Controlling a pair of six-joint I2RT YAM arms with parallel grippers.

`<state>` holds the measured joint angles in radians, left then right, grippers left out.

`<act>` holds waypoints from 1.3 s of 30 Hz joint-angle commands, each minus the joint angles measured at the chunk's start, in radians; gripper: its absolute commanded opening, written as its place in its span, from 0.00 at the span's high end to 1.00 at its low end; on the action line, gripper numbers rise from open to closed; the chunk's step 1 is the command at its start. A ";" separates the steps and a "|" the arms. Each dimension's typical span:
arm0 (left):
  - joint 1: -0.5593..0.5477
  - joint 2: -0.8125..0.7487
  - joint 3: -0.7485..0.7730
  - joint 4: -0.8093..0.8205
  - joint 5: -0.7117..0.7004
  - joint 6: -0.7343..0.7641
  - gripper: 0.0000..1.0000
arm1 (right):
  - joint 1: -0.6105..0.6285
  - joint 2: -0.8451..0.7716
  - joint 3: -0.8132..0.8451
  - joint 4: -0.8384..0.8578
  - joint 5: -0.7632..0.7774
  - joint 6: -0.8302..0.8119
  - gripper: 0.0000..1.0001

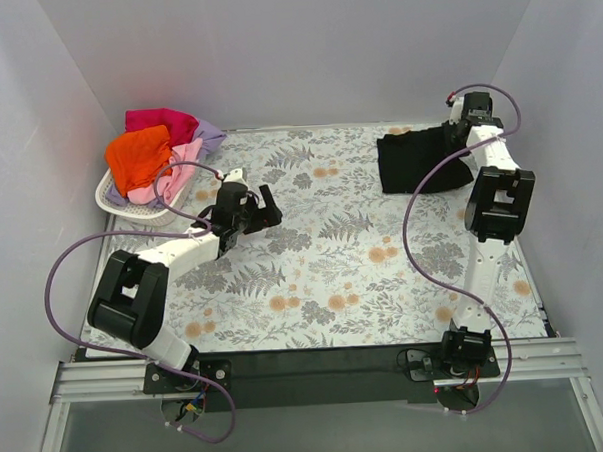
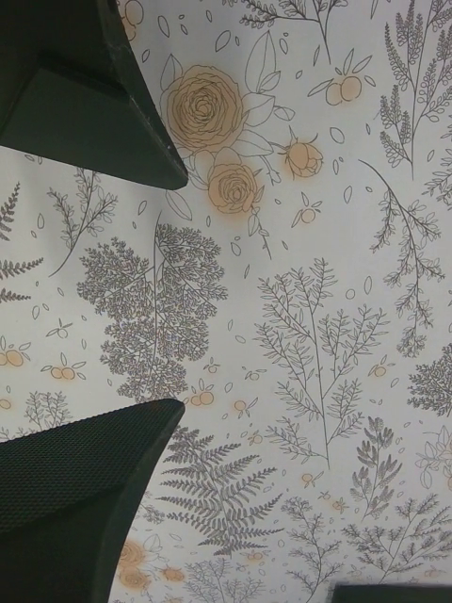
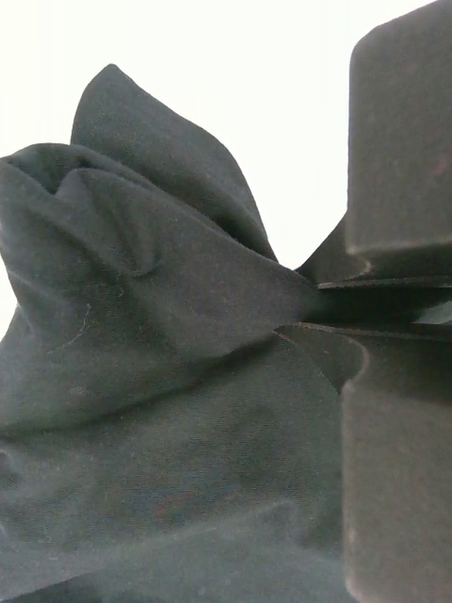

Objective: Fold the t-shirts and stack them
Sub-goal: Neatly place the folded tshirt to the corner

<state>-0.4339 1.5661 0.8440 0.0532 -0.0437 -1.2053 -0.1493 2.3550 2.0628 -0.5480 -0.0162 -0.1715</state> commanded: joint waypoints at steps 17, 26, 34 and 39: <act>0.006 -0.008 -0.028 -0.018 -0.012 -0.002 0.14 | 0.002 0.053 0.074 0.166 0.301 -0.178 0.99; 0.006 -0.003 -0.017 -0.024 -0.012 0.003 0.14 | 0.004 0.033 0.011 0.249 0.338 -0.157 0.36; 0.006 -0.034 -0.006 -0.009 0.002 0.004 0.14 | 0.017 -0.141 -0.284 0.448 0.341 -0.095 0.02; 0.006 -0.090 -0.020 0.008 -0.002 0.015 0.14 | 0.036 -0.305 -0.527 0.630 0.369 -0.040 0.02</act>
<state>-0.4339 1.5585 0.8234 0.0372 -0.0429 -1.2095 -0.1310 2.1715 1.6325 -0.0906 0.3283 -0.2646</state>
